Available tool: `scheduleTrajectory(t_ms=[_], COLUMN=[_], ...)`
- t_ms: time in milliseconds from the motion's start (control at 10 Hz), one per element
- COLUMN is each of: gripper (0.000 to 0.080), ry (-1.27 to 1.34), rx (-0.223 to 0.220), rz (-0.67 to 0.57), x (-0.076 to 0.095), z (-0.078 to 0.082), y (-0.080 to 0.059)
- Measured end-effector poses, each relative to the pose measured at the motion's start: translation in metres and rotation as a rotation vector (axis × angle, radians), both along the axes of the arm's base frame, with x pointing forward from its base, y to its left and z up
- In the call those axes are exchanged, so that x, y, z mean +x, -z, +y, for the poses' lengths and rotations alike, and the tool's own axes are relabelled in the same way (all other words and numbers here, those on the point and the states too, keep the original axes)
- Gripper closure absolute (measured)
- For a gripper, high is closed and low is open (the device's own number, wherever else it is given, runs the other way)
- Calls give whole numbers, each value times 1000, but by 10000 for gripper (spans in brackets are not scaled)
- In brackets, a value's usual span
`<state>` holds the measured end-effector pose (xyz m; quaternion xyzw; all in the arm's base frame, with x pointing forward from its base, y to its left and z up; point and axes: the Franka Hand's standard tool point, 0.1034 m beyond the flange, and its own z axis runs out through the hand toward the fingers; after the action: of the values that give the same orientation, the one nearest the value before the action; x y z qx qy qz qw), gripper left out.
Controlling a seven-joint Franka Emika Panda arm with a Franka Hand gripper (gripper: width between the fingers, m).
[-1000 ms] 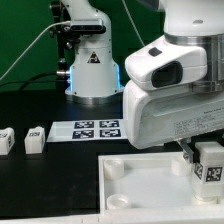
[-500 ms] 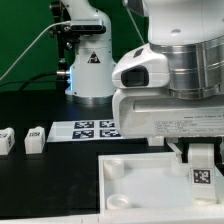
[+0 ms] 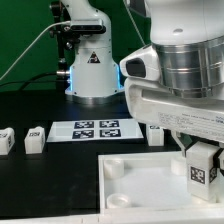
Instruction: Assemble one leg
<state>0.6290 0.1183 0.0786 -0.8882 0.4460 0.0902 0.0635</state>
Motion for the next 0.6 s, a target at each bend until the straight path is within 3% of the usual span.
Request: scheduleTrajectory(t_ms=[100, 400, 600], gripper=[505, 505, 505], ry=[97, 572, 597], rx=[-5, 41, 41], rz=[12, 33, 38], x=[1, 4, 3], z=[0, 2, 3], y=[0, 2, 2])
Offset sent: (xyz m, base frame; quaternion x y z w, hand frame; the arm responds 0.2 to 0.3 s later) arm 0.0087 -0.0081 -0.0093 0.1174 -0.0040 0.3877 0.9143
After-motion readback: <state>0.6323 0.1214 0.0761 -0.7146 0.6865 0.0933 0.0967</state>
